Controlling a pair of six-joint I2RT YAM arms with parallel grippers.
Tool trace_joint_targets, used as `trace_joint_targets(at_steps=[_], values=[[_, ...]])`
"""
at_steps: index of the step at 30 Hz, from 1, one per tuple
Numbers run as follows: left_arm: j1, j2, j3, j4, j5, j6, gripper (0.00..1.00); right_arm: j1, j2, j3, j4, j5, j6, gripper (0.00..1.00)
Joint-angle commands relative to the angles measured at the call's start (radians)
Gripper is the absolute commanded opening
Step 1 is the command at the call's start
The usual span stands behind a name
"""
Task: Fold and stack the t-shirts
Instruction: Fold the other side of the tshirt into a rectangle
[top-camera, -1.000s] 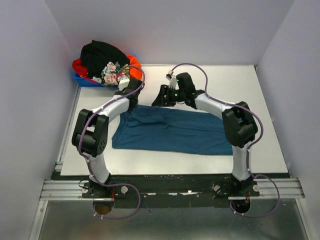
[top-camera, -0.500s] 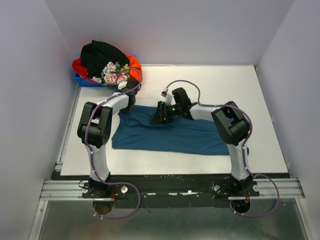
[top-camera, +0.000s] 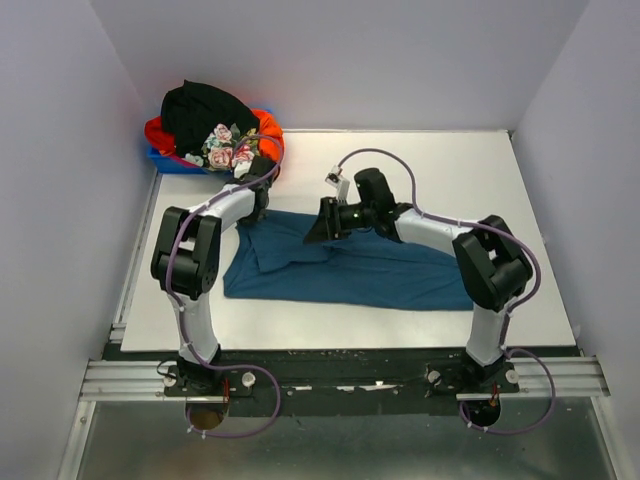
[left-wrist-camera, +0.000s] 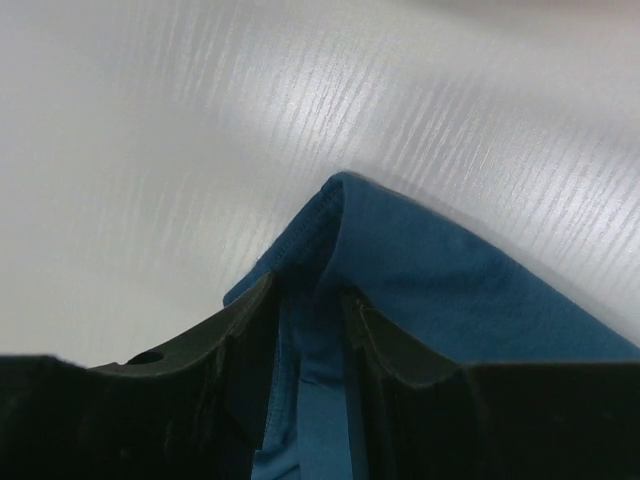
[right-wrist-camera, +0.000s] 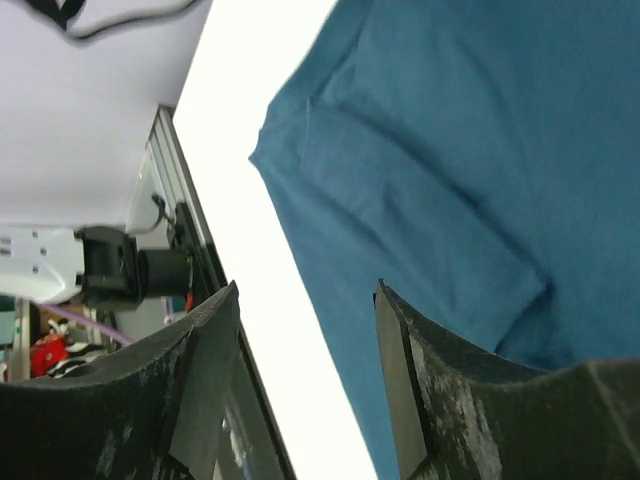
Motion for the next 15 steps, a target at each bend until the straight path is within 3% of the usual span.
trace_joint_targets(at_steps=[1,8,15], values=[[-0.005,-0.12,-0.014,-0.004,-0.04,-0.006,0.47,0.005,0.124,0.149,-0.021,0.01,0.0,0.65],[-0.021,-0.18,-0.056,0.018,-0.049,-0.029,0.52,0.016,0.325,0.374,-0.073,-0.014,0.003,0.64],[-0.021,-0.049,-0.001,0.021,0.041,-0.018,0.51,0.047,0.428,0.434,-0.05,-0.053,0.019,0.64]])
